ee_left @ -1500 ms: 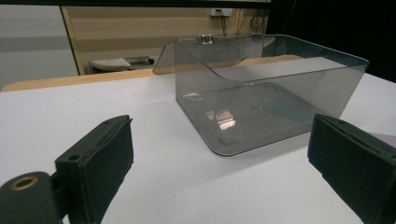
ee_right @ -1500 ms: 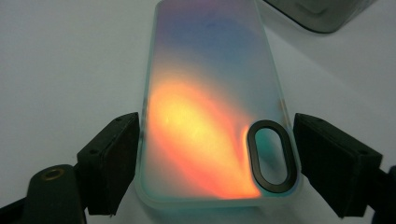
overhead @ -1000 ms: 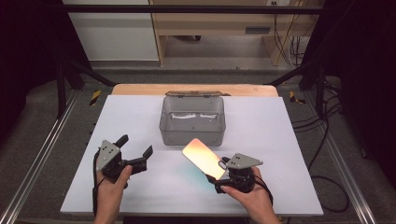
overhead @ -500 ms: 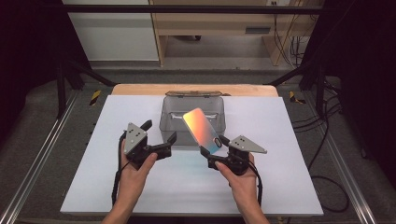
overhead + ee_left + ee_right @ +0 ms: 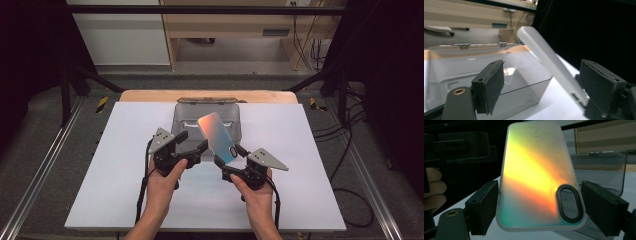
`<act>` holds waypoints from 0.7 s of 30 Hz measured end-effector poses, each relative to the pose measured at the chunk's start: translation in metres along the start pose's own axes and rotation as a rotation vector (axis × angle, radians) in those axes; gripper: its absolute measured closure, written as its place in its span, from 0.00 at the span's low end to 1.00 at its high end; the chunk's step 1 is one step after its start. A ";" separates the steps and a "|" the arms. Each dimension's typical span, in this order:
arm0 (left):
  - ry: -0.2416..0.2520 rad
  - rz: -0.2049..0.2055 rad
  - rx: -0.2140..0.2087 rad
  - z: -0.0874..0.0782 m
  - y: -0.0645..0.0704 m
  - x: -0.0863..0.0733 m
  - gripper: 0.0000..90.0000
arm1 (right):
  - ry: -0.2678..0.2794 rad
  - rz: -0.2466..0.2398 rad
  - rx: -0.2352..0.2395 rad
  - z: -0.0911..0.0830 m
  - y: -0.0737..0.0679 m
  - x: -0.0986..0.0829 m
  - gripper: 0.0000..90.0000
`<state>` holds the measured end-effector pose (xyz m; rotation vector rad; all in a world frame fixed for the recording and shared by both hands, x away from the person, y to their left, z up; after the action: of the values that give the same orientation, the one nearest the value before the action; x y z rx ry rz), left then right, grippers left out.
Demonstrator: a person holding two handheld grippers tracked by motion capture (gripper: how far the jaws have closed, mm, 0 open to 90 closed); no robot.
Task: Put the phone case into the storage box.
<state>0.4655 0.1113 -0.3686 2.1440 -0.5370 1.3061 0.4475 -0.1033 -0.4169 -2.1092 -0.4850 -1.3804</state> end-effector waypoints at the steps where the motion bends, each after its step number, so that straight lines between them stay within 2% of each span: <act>1: 0.004 -0.004 -0.003 0.000 0.001 0.000 0.26 | 0.006 0.002 -0.005 0.000 0.000 0.000 0.19; 4: 0.018 -0.037 -0.015 0.000 0.005 0.000 0.35 | 0.019 -0.005 -0.020 0.000 -0.002 0.000 0.19; 6: 0.013 -0.058 -0.034 0.001 0.008 -0.001 0.43 | 0.021 -0.007 -0.021 0.001 -0.003 -0.001 0.19; 8: 0.002 -0.085 -0.054 0.004 0.011 -0.002 0.45 | 0.029 -0.007 -0.025 0.002 -0.006 -0.002 0.19; 13: -0.007 -0.108 -0.056 0.006 0.015 -0.003 0.53 | 0.049 0.000 -0.032 0.002 -0.008 -0.002 0.19; 18: -0.019 -0.159 -0.072 0.010 0.017 -0.004 0.60 | 0.061 0.000 -0.029 0.002 -0.010 -0.002 0.19; 20: -0.021 -0.163 -0.071 0.011 0.019 -0.004 0.67 | 0.064 -0.003 -0.033 0.001 -0.011 -0.002 0.19; 21: -0.022 -0.163 -0.067 0.011 0.019 -0.005 0.67 | 0.064 -0.003 -0.033 0.001 -0.011 -0.002 0.19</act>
<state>0.4595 0.0898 -0.3718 2.1012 -0.3994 1.1612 0.4414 -0.0944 -0.4160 -2.0842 -0.4421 -1.4627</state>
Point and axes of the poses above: each handheld gripper's, and its own axes: z roughly forward along the jaws, x roughly out of its top, y roughly to its right, the point moved 2 cm from there along z, roughly forward along the jaws, and after that the axes turned 10 degrees about -y, right-handed, at the moved point
